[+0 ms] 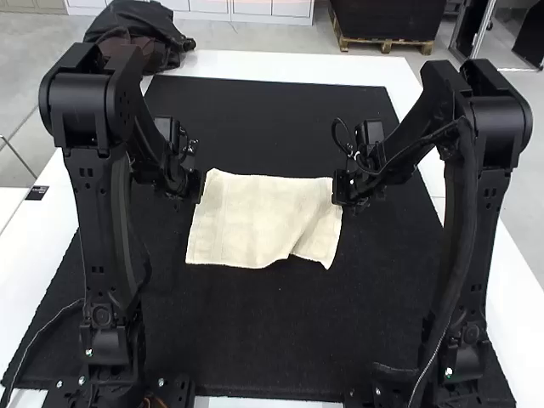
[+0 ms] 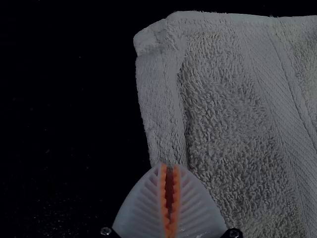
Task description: Fold the towel.
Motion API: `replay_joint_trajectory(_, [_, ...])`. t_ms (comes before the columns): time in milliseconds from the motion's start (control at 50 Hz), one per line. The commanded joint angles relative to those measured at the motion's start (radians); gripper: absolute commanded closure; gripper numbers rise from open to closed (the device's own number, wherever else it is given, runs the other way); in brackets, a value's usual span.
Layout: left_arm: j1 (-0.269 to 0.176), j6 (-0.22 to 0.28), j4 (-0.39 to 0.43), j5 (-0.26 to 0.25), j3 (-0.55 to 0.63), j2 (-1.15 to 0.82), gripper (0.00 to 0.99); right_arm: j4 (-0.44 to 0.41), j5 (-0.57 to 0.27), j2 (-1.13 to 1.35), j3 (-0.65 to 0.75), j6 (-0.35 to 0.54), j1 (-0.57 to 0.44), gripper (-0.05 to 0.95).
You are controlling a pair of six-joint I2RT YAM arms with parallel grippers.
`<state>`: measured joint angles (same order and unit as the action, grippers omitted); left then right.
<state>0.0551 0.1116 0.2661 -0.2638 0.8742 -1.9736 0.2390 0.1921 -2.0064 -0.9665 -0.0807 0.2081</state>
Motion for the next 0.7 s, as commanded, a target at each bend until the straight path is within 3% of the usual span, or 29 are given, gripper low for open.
replay_joint_trajectory(0, [0.005, 0.010, 0.007, 0.014, 0.022, -0.036, 0.975, -0.007, 0.061, 0.006, 0.002, -0.014, 0.004, 0.92])
replay_joint_trajectory(380, [0.025, -0.030, 0.033, -0.011, 0.022, 0.056, 0.975, -0.006, 0.064, 0.077, -0.006, -0.025, -0.016, 0.92])
replay_joint_trajectory(680, [0.025, -0.032, 0.025, -0.020, 0.017, 0.121, 0.975, -0.004, 0.072, 0.120, -0.014, -0.008, -0.018, 0.92])
